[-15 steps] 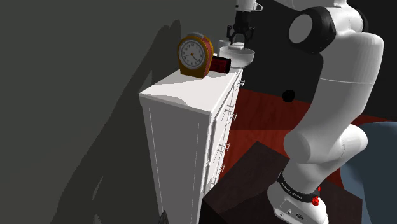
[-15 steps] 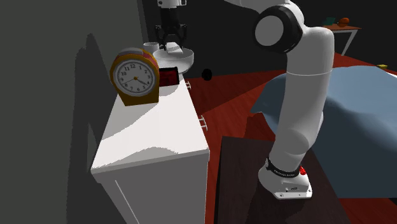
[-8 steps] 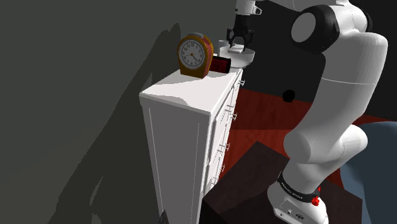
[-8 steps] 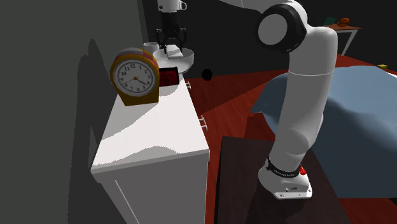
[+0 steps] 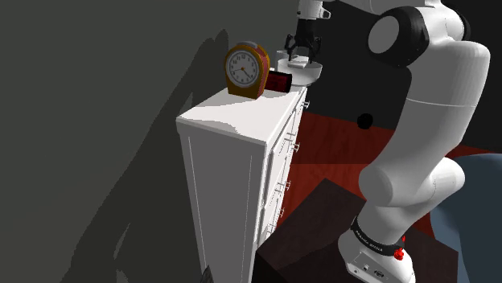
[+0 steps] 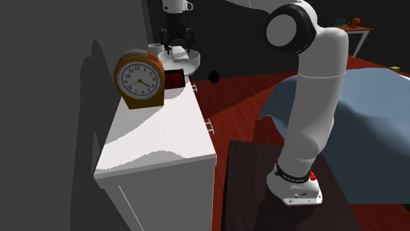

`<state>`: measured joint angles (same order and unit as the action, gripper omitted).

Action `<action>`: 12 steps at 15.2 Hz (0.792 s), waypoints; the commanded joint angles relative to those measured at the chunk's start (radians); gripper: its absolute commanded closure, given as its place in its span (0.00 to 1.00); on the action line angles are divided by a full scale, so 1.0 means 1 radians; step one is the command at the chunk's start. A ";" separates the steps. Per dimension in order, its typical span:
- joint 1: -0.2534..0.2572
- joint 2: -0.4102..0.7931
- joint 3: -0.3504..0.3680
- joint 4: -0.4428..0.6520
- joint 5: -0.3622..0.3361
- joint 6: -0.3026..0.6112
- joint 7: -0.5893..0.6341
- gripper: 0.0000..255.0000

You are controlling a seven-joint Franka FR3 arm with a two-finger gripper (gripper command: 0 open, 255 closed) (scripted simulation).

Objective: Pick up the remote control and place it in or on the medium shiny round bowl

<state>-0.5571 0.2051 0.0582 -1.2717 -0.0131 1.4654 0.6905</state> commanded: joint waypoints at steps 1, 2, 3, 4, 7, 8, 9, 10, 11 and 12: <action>0.000 0.000 0.000 0.000 0.000 0.000 0.000 0.00; 0.001 0.019 0.000 0.062 -0.001 -0.043 0.000 0.00; 0.002 0.042 0.001 0.131 -0.003 -0.089 0.001 0.00; 0.004 0.071 0.001 0.209 -0.005 -0.139 0.001 0.00; 0.006 0.098 0.001 0.279 -0.007 -0.181 0.002 0.00; 0.006 0.098 0.001 0.279 -0.007 -0.181 0.002 0.00; 0.006 0.098 0.001 0.279 -0.007 -0.181 0.002 0.00; 0.006 0.098 0.001 0.279 -0.007 -0.181 0.002 0.00; 0.006 0.098 0.001 0.279 -0.007 -0.181 0.002 0.00; 0.006 0.098 0.001 0.279 -0.007 -0.181 0.002 0.00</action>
<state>-0.5508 0.3035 0.0595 -0.9919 -0.0197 1.2840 0.6924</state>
